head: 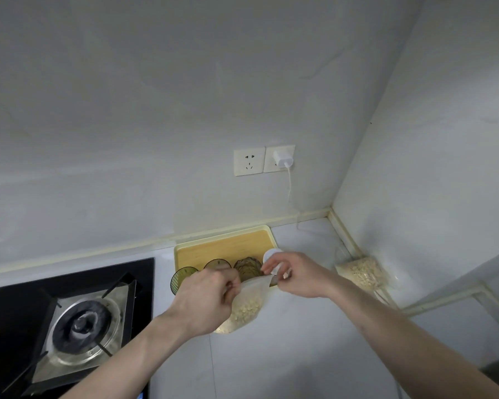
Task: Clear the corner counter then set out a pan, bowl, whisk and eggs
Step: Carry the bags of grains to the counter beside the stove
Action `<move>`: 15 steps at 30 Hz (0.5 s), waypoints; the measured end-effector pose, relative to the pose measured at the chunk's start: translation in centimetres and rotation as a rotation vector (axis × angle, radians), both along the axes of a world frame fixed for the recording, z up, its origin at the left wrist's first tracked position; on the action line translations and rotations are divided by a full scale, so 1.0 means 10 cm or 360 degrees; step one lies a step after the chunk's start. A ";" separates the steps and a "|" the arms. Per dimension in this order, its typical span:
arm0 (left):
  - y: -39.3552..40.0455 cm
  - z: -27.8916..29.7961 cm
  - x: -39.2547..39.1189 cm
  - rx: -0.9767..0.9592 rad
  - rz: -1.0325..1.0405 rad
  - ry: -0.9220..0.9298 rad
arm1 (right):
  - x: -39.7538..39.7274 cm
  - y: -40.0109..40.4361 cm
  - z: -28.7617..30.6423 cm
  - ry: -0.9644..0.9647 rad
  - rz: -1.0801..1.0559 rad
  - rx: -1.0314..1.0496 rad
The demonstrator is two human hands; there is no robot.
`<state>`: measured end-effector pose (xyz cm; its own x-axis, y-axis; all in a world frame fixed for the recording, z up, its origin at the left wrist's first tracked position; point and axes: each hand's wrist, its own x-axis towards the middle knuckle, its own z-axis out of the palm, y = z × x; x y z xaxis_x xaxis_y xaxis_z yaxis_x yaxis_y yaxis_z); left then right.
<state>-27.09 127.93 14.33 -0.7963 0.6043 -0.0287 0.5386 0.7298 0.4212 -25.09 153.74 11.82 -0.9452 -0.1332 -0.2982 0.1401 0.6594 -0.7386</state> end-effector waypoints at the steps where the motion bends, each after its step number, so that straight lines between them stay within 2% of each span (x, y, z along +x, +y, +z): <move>1: -0.01 0.00 0.00 0.0001 0.0001 0.0006 | -0.02 -0.12 0.09 -0.0050 0.0140 0.0038; 4: -0.06 0.00 0.01 0.0009 0.0031 0.0005 | -0.08 -0.35 0.22 -0.0034 0.0342 0.0231; 8: -0.10 -0.01 0.01 0.0018 0.0042 -0.0014 | -0.16 -0.42 0.23 0.0114 0.0375 0.0405; 15: -0.15 0.07 -0.06 0.0160 0.0194 -0.0081 | -0.24 -0.08 0.59 -0.0113 0.0352 0.0462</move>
